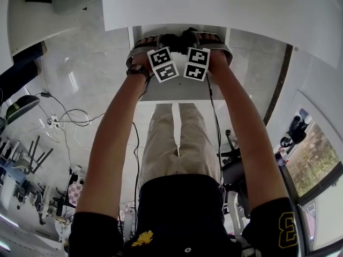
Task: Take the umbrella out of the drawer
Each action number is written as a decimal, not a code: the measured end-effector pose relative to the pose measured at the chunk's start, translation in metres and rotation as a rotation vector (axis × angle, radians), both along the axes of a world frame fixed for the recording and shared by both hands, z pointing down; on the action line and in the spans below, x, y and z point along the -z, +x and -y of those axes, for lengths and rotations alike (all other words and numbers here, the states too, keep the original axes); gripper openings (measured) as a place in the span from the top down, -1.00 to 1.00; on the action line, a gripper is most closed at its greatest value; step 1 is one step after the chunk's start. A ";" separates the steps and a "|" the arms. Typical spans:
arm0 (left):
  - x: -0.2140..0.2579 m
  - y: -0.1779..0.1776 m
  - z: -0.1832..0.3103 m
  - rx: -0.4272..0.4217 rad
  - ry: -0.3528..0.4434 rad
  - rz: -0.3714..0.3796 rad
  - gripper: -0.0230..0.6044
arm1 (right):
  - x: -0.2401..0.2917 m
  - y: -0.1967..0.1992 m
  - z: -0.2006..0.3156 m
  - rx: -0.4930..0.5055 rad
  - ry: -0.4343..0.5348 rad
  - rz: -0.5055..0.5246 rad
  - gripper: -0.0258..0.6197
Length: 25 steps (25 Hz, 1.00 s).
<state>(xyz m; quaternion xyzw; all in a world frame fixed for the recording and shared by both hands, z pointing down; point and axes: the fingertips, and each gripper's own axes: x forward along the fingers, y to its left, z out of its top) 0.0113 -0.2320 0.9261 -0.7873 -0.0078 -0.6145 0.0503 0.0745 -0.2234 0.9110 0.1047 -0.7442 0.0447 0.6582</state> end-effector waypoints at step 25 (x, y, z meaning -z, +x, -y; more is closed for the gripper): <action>0.010 -0.003 -0.011 -0.133 0.005 0.013 0.28 | 0.014 -0.002 -0.012 -0.023 0.052 -0.018 0.07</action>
